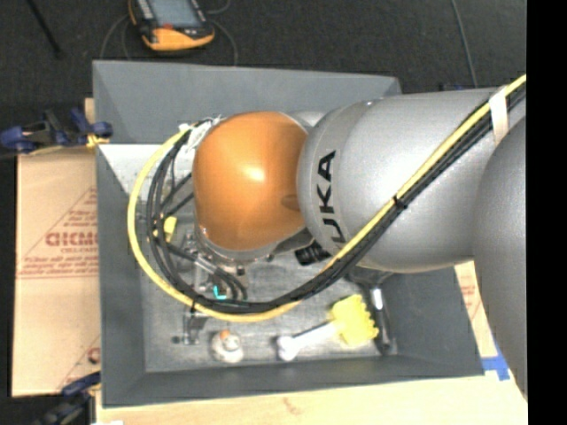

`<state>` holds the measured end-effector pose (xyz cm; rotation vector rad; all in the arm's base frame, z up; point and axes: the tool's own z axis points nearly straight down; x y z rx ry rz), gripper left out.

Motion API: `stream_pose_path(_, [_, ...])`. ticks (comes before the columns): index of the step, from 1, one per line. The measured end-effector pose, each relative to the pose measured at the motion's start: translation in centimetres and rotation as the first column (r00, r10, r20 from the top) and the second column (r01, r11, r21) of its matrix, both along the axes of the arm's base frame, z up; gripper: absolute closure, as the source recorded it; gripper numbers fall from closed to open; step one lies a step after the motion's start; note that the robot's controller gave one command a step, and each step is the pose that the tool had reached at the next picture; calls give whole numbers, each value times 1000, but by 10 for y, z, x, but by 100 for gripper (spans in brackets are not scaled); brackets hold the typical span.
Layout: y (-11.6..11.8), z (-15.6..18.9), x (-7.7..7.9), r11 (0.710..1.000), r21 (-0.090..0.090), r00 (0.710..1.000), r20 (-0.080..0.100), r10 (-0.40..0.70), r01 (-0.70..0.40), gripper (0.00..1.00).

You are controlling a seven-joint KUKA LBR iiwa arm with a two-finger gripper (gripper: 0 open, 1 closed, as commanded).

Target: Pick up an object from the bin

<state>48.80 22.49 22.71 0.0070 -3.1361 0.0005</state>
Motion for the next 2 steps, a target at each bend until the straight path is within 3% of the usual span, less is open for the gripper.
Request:
stream_pose_path(1, [-1, 4, 2, 1000, 2, 1000, 8, -4, 4, 0])
stream_pose_path(2, [-33, -61, 34, 999, 2, 999, 14, 44, -44, 0])
